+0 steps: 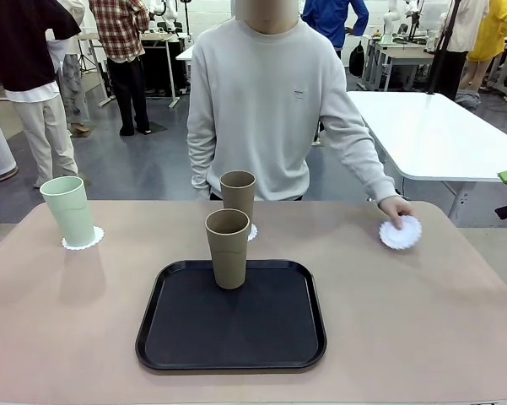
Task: Place coasters on the table and set cups on them.
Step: Take one Reusable plastic cup from the Flat Tray and place it on a coaster set by the human.
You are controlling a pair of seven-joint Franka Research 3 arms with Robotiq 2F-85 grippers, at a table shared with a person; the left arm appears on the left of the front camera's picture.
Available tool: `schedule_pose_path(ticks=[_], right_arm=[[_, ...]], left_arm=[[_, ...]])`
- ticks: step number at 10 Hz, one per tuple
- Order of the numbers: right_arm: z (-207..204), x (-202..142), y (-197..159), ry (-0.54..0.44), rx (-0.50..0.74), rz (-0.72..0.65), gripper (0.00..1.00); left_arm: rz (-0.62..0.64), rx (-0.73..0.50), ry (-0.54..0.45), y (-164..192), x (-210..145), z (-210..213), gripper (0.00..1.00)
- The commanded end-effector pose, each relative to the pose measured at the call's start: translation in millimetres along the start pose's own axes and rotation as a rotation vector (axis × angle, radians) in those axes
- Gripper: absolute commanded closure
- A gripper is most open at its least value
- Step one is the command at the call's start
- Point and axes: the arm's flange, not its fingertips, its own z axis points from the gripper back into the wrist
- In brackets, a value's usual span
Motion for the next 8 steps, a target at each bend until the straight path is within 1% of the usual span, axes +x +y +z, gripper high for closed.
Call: schedule_pose_path(ticks=[1, 8], right_arm=[[-1.2, 0.9, 0.1, -0.008, 0.003, 0.009, 0.0], [-1.2, 0.9, 0.1, -0.008, 0.003, 0.009, 0.0]], left_arm=[[0.009, -0.003, 0.004, -2.3, -0.7, -0.3, 0.0], [0.009, -0.003, 0.004, -2.3, -0.7, -0.3, 0.0]])
